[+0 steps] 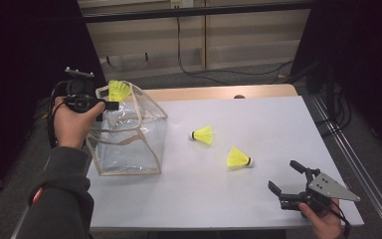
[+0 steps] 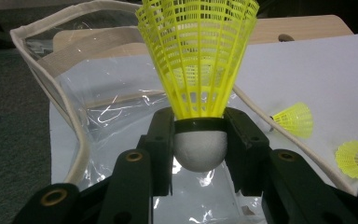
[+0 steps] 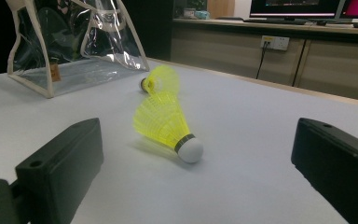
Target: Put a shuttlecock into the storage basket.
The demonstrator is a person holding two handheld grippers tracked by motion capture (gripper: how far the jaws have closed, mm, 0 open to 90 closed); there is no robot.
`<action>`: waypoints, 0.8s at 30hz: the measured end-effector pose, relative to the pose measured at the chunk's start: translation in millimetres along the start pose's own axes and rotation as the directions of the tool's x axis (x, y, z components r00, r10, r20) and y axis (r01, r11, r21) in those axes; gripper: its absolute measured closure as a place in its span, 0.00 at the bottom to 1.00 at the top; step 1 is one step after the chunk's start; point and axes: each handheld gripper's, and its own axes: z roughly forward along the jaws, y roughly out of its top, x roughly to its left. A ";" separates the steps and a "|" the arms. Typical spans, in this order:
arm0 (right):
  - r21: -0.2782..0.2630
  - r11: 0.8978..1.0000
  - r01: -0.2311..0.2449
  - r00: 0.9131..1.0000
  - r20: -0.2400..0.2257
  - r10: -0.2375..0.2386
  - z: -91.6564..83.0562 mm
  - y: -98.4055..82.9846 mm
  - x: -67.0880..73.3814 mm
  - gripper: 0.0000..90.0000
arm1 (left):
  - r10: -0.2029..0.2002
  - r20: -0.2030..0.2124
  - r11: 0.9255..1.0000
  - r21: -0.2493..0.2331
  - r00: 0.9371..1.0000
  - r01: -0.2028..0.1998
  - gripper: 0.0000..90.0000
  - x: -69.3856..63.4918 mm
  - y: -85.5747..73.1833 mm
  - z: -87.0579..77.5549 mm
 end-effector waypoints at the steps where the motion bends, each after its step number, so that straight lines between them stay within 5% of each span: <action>1: 0.000 1.000 0.000 1.000 0.001 0.000 -0.2 0.1 0.1 0.02 | -0.006 -0.002 1.000 -0.006 1.000 0.006 0.72 0.0 -0.4 0.5; 24: 0.001 1.000 -0.002 1.000 -0.001 0.002 -0.3 0.0 0.0 0.02 | -0.033 -0.022 0.999 0.002 0.999 0.033 0.72 8.0 -7.1 10.2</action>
